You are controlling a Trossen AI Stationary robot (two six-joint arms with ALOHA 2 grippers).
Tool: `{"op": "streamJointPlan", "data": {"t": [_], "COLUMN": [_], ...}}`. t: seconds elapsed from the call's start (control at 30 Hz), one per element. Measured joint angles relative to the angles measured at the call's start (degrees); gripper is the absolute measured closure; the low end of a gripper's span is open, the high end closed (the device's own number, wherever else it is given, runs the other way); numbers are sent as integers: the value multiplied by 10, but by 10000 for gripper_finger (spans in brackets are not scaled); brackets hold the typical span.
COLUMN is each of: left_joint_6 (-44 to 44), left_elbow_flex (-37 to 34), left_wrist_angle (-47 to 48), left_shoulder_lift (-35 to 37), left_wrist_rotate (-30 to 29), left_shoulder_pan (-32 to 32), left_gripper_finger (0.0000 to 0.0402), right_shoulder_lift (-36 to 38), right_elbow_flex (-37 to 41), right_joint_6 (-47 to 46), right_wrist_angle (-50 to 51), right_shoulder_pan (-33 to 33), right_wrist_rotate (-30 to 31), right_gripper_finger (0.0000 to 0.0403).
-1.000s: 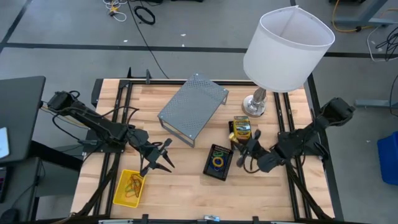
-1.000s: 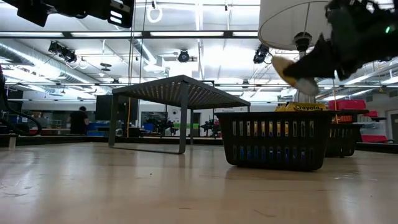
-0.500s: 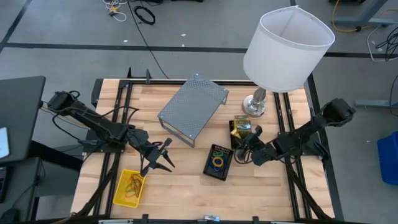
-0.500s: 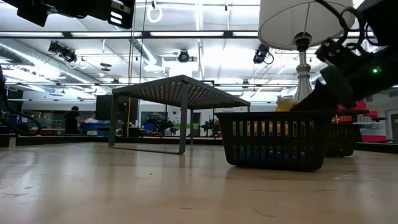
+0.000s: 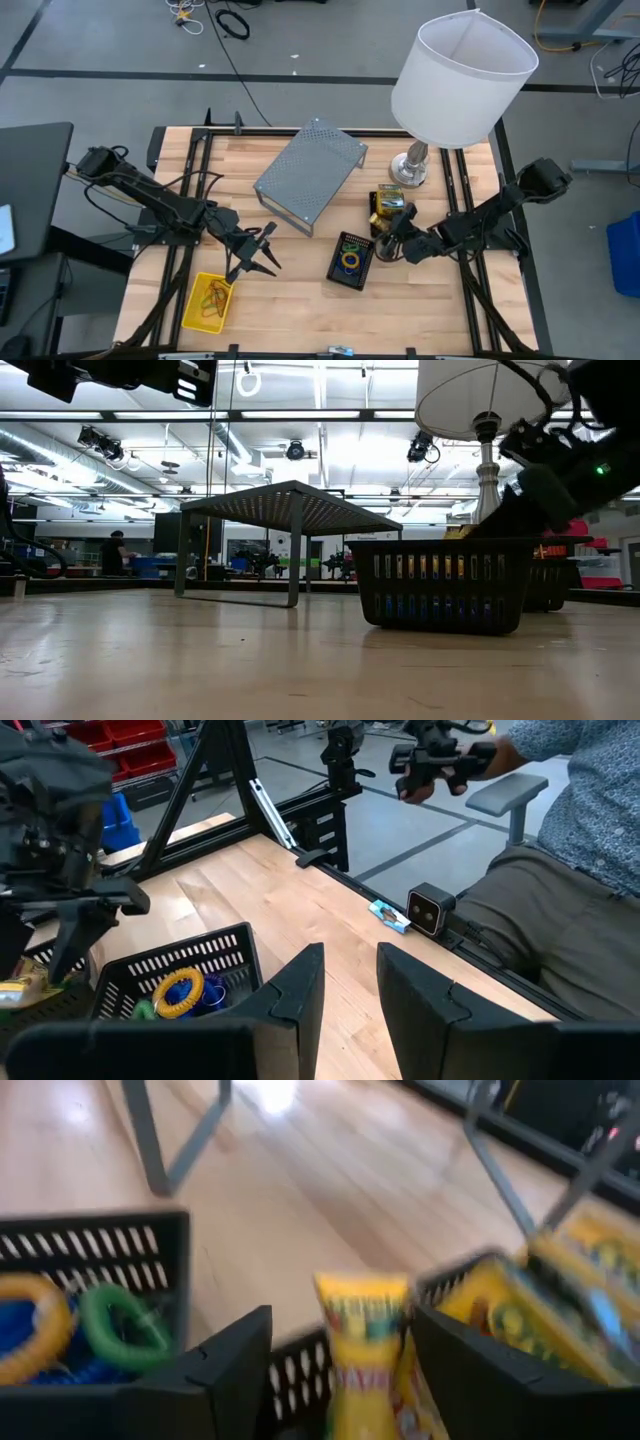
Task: Pick & Place Office Desk Supplies
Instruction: Put the right black bin on the shelf
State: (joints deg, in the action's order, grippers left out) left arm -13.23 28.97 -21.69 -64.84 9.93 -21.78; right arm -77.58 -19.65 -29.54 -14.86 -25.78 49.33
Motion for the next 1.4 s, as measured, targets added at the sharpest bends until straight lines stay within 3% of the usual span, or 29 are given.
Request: {"op": "streamJointPlan", "data": {"t": [0.2, 0.33, 0.5, 0.6, 0.77, 1.0, 1.2, 1.4], "left_joint_6": [0, 2, 5, 6, 5, -11, -17, -9], "left_elbow_flex": [0, 0, 0, 0, 1, 0, 0, 0], "left_wrist_angle": [0, 0, 10, 12, -52, -79, -67, -131], "left_shoulder_lift": [0, 0, 0, 0, -10, -51, -56, -56], "left_wrist_rotate": [0, 0, -2, -34, -44, -37, -29, 78], "left_shoulder_pan": [0, 0, 0, 0, 0, 14, 52, 104], "left_gripper_finger": [298, 298, 298, 298, 298, 298, 298, 298], "right_shoulder_lift": [0, 0, 0, 0, 0, 0, 0, 0], "right_elbow_flex": [-57, -107, -199, -243, -249, -179, -154, -154], "right_joint_6": [112, 182, 185, 165, 197, 229, 229, 228], "right_wrist_angle": [-4, 16, 170, 237, 141, -45, -72, -77], "right_shoulder_pan": [0, 0, -1, -7, -24, -49, -90, -120], "right_wrist_rotate": [-2, -39, -102, -113, -119, -134, -135, -135], "right_gripper_finger": [167, 177, 179, 179, 179, 179, 179, 179]}}
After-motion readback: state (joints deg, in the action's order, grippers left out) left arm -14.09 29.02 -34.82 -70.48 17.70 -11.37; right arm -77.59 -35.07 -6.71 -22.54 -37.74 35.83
